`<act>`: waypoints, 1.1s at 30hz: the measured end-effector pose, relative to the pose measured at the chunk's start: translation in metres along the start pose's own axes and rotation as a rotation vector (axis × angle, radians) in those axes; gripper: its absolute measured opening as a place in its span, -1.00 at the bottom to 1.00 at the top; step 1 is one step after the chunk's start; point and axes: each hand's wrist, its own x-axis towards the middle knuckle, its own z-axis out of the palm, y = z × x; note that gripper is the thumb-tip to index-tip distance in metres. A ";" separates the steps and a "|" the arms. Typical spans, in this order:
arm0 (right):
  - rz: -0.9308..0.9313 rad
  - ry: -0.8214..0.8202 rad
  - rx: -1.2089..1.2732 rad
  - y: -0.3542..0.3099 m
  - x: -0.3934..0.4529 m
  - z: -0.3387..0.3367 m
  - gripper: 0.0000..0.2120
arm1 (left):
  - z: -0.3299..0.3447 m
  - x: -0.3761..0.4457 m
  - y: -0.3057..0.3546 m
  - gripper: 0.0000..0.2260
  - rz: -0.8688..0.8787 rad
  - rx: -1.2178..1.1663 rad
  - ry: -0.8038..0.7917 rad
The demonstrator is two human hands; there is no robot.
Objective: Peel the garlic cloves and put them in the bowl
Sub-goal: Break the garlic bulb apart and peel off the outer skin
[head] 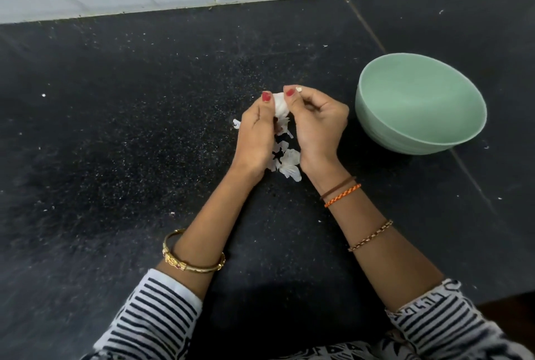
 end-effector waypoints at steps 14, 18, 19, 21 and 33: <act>-0.502 -0.025 -0.310 0.015 -0.001 0.004 -0.94 | -0.008 0.008 0.021 -0.63 -0.362 -0.427 0.037; -0.353 -0.030 -0.204 0.017 0.004 0.004 -0.93 | -0.009 0.008 0.024 -0.71 -0.408 -0.570 0.044; -0.322 -0.035 -0.190 0.017 0.005 0.004 -0.93 | -0.009 0.009 0.024 -0.72 -0.413 -0.582 0.058; -0.356 -0.055 -0.207 0.016 0.004 0.004 -0.93 | -0.008 0.009 0.023 -0.73 -0.437 -0.616 0.078; -0.613 -0.185 -0.234 0.015 -0.007 0.008 -0.93 | -0.015 0.013 0.027 -0.81 -0.623 -1.121 0.179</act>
